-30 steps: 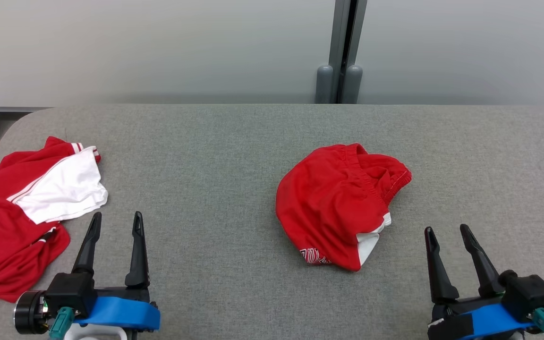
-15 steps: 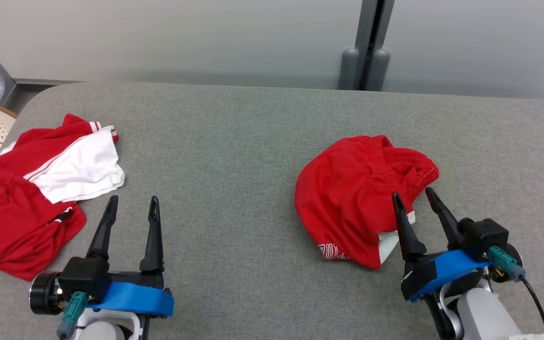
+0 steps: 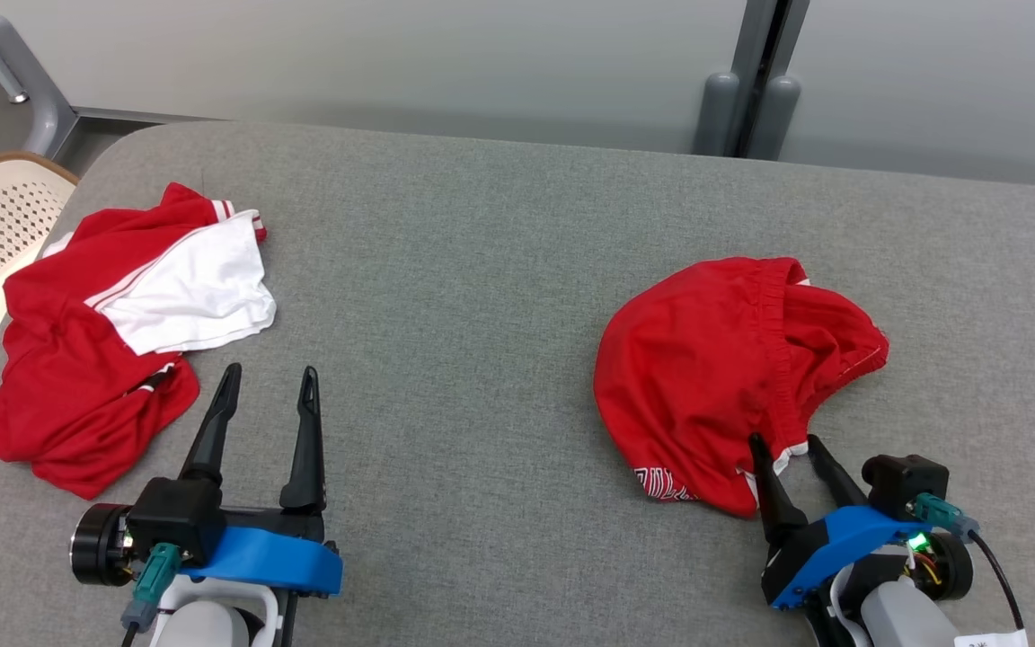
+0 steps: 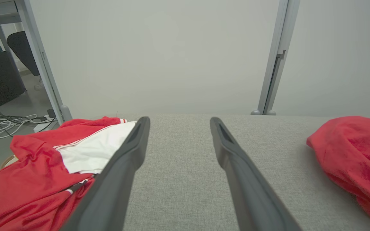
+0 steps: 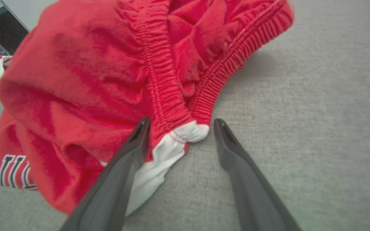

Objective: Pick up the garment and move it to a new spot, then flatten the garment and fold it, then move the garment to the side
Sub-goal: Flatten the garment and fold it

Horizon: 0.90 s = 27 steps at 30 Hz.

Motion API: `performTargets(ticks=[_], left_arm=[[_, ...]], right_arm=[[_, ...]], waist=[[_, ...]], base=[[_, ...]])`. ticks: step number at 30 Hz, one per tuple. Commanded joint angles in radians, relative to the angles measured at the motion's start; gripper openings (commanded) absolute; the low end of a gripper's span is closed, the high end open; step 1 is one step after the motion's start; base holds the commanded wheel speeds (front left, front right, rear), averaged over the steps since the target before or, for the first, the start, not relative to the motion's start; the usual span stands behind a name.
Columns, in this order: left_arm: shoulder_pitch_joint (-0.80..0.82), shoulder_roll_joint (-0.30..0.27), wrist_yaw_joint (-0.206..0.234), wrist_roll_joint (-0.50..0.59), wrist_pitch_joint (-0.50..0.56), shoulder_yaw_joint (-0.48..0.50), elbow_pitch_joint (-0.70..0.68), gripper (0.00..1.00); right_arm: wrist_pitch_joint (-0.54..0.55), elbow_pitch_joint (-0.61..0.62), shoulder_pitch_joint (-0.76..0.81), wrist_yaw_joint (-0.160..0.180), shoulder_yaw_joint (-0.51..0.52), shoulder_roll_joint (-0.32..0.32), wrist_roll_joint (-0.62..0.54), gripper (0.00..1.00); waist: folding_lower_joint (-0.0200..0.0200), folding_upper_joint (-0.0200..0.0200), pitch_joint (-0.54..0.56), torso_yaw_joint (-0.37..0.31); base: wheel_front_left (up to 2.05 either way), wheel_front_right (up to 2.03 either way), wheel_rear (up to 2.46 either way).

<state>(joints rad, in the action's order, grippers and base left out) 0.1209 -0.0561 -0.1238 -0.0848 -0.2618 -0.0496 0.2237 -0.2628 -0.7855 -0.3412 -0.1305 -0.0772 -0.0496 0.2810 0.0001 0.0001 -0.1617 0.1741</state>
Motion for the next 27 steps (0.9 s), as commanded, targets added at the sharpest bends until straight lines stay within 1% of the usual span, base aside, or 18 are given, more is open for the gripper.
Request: performTargets(ticks=[1,3,4,5,7,9,14,21,24,27], left_arm=[[0.014,0.001,-0.004,0.007,-0.005,-0.004,0.002,1.0],[0.019,0.001,-0.005,0.008,-0.005,-0.009,0.005,1.0],[0.021,0.002,-0.005,0.008,-0.005,-0.011,0.006,1.0],[0.021,0.002,-0.006,0.008,-0.005,-0.012,0.006,1.0],[0.016,0.002,-0.006,0.007,-0.005,-0.011,0.007,1.0],[0.004,0.002,-0.007,0.006,-0.005,-0.005,0.005,1.0],[-0.009,0.002,-0.007,0.003,-0.005,0.004,0.004,1.0],[-0.011,0.003,-0.008,0.0,-0.005,-0.004,0.006,1.0],[-0.009,0.003,-0.009,-0.003,-0.005,-0.006,0.009,1.0],[-0.01,0.004,-0.009,-0.008,-0.004,-0.006,0.012,1.0]], right_arm=[[-0.003,-0.01,-0.015,0.0,-0.011,-0.001,0.016,1.0],[-0.001,-0.033,-0.023,0.0,-0.042,-0.001,0.057,1.0],[-0.001,-0.041,-0.026,-0.001,-0.059,-0.001,0.075,0.34],[-0.001,-0.037,-0.03,-0.001,-0.065,0.0,0.09,0.0],[-0.001,-0.019,-0.033,0.0,-0.05,0.0,0.089,0.0],[-0.001,0.009,-0.024,0.0,-0.013,-0.004,0.075,0.0],[-0.002,0.108,0.037,0.0,0.132,-0.008,0.008,0.0],[-0.002,0.235,0.106,0.0,0.3,-0.066,-0.038,0.0],[-0.002,0.289,0.112,0.0,0.329,-0.076,-0.048,0.0],[-0.002,0.339,0.1,0.0,0.314,-0.073,-0.056,0.0]], waist=[[-0.0001,-0.0001,-0.001,0.005],[-0.0001,-0.0001,-0.001,0.01],[-0.0001,-0.0001,0.0,0.011],[-0.0001,-0.0001,0.0,0.011],[-0.0001,-0.0001,0.004,0.005],[-0.0001,-0.0001,0.007,-0.007],[-0.0001,-0.0001,0.021,-0.045],[-0.0001,-0.0001,0.041,-0.074],[-0.0001,-0.0001,0.046,-0.076],[-0.0001,-0.0001,0.055,-0.07]], base=[[0.0,0.0,0.0],[0.0,0.0,0.0],[0.0,0.0,0.0],[0.0,0.0,0.0],[0.0,0.0,0.0],[0.0,0.0,0.0],[0.0,0.0,0.0],[0.0,0.0,0.0],[0.0,0.0,0.0],[0.0,0.0,0.0]])
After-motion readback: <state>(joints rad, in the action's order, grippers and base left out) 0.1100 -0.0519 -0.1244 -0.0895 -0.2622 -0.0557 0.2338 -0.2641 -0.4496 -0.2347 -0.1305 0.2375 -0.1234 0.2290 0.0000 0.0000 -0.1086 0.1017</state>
